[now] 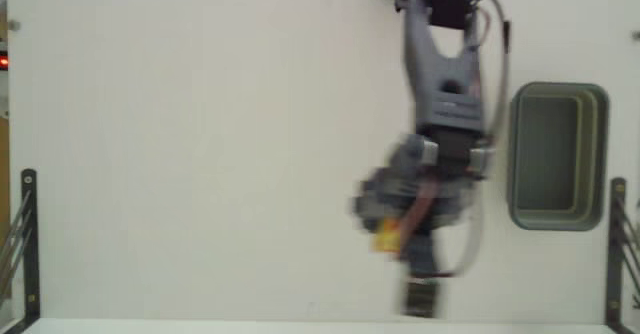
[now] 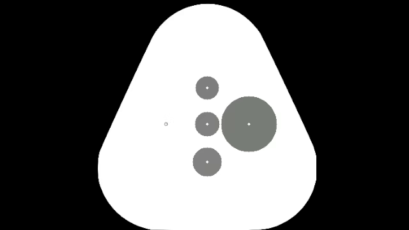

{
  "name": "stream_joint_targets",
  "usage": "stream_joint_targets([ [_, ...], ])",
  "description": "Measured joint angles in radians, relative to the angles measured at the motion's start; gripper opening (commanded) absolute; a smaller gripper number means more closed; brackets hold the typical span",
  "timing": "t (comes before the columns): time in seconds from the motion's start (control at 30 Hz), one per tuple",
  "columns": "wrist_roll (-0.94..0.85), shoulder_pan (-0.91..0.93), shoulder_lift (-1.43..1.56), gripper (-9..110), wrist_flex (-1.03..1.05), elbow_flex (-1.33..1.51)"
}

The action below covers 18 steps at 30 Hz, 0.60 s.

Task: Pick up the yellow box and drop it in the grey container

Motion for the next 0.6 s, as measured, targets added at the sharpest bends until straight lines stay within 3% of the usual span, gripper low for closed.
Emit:
stream_joint_targets([
  [0.6, 0.0, -0.382, 0.069, 37, -0.089, 0.179],
])
